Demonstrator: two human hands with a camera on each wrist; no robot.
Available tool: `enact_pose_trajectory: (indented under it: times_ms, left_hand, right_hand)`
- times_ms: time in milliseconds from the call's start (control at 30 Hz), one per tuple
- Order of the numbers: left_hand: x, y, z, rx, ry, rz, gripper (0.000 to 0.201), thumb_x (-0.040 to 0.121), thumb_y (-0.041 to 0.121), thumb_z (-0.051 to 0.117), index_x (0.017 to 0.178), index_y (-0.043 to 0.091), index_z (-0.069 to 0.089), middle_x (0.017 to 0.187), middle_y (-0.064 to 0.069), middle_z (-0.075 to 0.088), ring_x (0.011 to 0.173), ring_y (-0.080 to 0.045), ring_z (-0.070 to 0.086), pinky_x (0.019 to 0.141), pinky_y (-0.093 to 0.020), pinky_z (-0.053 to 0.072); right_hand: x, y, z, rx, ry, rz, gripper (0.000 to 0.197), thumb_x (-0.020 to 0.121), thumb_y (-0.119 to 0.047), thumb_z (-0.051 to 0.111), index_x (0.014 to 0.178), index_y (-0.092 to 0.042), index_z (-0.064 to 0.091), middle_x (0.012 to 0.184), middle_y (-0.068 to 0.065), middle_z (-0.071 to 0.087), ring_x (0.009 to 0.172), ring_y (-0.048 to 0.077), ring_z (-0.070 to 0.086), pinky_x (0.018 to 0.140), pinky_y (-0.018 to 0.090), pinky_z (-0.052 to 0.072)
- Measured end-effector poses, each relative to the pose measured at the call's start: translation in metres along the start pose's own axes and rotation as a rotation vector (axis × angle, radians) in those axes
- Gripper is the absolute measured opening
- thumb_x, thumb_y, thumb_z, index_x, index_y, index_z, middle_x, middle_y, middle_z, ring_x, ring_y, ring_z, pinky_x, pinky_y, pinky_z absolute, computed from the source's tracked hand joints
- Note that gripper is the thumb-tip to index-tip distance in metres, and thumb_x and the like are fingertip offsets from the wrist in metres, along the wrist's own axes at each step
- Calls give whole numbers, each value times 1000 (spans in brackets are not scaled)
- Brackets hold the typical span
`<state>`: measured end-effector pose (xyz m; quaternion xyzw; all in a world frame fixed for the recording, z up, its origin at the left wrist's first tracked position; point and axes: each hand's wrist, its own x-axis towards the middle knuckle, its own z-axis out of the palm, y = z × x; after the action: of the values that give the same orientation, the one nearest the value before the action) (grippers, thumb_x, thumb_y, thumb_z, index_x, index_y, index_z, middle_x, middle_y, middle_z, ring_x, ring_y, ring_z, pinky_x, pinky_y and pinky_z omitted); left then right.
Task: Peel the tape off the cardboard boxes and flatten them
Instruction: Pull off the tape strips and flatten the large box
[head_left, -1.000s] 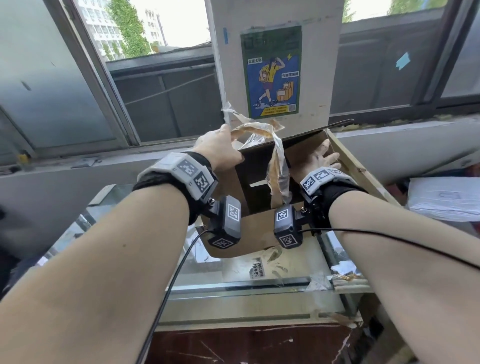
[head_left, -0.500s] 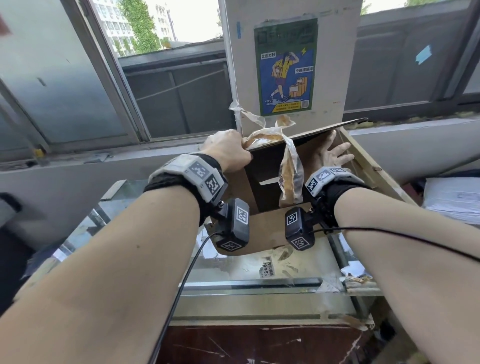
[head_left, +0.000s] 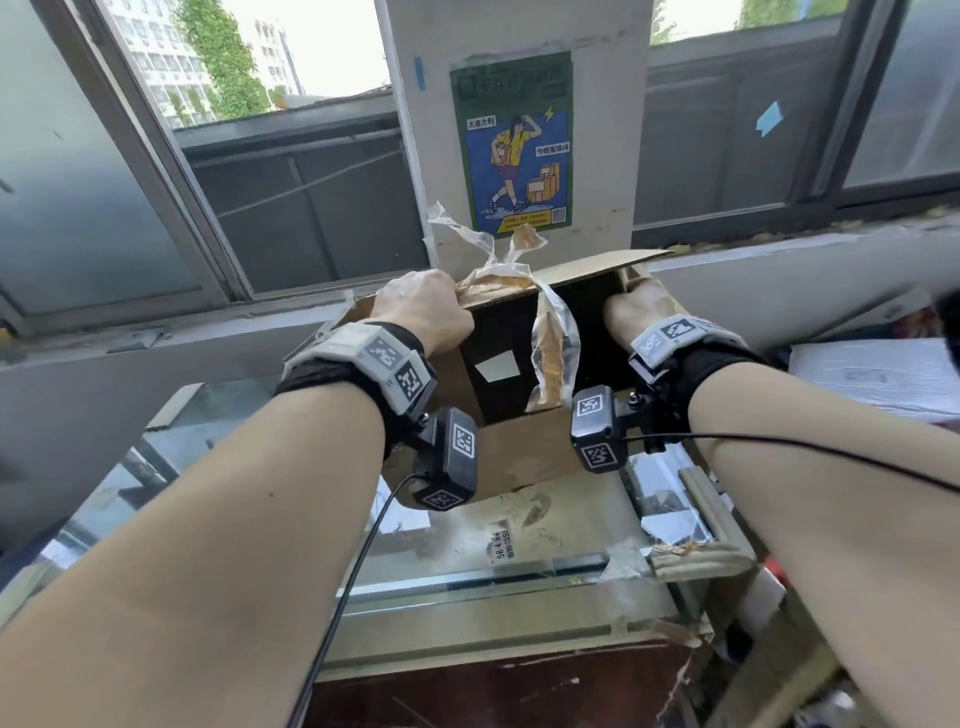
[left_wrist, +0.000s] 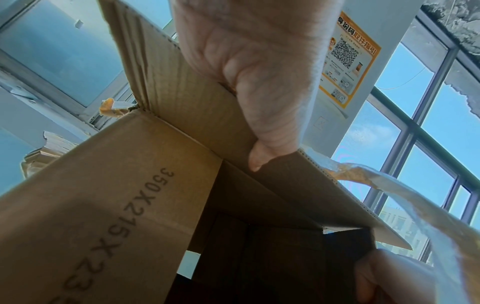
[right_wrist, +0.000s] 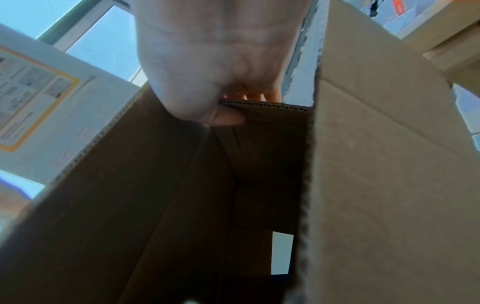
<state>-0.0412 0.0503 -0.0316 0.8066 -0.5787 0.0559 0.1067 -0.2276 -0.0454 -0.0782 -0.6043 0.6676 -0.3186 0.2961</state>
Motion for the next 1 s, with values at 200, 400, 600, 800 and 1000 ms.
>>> enact_pose_trajectory:
  times_ms: [200,400,600,800,1000]
  left_hand:
    - [-4,9,4,7,19,23,26,83,21,52,105,16,66,108,-8,64,98,-27,55,78,-31,37]
    - [-8,7,4,-25,26,-2,31,84,19,51,111,17,65,114,-10,63,109,-29,55,90,-33,42]
    - [-7,21,5,-39,16,7,36,83,21,51,116,18,64,116,-9,63,111,-29,55,93,-35,42]
    - [-3,24,2,-16,-11,-21,29,84,20,52,109,15,65,118,-10,56,108,-29,54,87,-34,42]
    - [-5,24,-4,6,-92,29,28,80,23,59,104,13,66,109,-10,58,92,-27,53,72,-30,39]
  right_hand:
    - [0,5,-10,95,79,86,34,92,-4,43,124,3,52,130,21,55,121,36,51,97,34,39]
    - [10,7,-27,175,193,116,32,90,-2,43,117,3,59,124,20,60,116,34,56,95,33,41]
    - [6,16,-19,267,206,147,36,84,-4,45,117,-2,60,121,19,62,114,36,56,95,34,41]
    - [-17,13,-10,118,590,-4,36,83,-24,59,114,-7,48,123,11,51,117,29,45,93,36,34]
    - [-42,1,21,47,-15,-255,15,88,-20,57,86,-5,56,91,14,61,82,29,57,69,30,42]
